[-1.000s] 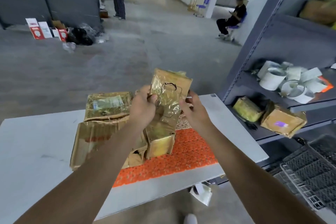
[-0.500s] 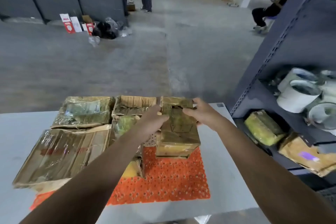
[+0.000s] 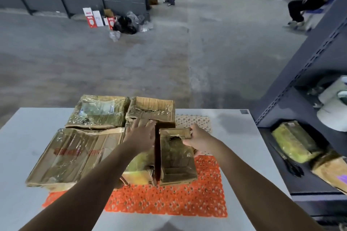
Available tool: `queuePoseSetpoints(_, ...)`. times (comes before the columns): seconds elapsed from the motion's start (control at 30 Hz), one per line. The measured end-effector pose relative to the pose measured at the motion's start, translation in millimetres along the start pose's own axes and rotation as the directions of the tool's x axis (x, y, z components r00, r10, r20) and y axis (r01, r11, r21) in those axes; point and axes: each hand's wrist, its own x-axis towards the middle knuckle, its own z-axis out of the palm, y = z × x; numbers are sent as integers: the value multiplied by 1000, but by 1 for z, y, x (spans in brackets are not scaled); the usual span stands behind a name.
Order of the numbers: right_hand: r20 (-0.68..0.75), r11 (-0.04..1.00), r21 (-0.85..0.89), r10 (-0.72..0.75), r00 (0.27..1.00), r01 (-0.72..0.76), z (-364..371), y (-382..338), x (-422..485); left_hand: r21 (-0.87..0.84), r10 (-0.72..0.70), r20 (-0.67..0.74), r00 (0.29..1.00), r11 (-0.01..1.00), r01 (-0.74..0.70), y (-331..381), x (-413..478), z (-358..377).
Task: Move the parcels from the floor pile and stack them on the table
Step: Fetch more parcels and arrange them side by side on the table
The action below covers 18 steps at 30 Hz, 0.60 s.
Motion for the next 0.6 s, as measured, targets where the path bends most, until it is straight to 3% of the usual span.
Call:
queuePoseSetpoints(0.47, -309, 992, -111, 24, 951, -61, 41, -15, 28, 115, 88, 6, 996, 990, -88, -12, -5, 8)
queuePoseSetpoints(0.6, -335, 980, -180, 22, 942, -86, 44, -22, 26, 155, 100, -2, 995, 983, -98, -13, -5, 12)
